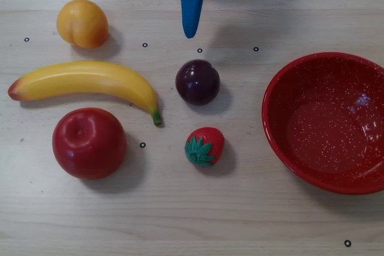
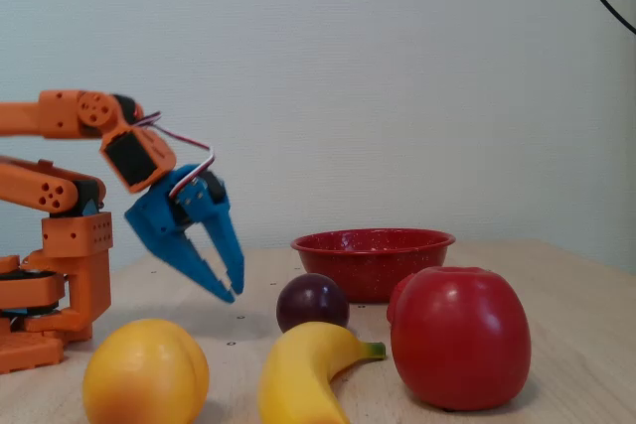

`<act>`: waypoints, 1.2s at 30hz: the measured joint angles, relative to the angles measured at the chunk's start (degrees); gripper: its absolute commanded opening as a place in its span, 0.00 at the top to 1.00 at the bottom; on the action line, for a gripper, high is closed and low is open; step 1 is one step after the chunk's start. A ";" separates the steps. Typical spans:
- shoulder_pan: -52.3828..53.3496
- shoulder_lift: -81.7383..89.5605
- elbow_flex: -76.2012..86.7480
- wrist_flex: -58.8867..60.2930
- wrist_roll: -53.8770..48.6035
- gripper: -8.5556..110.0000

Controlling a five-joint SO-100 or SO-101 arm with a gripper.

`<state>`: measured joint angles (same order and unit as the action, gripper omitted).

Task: Put the banana in the red bowl.

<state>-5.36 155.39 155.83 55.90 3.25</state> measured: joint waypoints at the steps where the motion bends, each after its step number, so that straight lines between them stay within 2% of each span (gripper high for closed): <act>1: -0.79 -2.11 -2.20 1.05 0.70 0.93; 27: -17.40 -50.45 -56.51 29.71 11.43 0.93; 30: -20.13 -53.88 -60.64 32.26 15.38 0.86; 33: -23.29 -56.51 -63.02 33.49 23.20 0.85; 36: -25.66 -58.80 -63.28 33.49 25.75 0.76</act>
<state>-31.03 96.59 92.55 89.38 29.00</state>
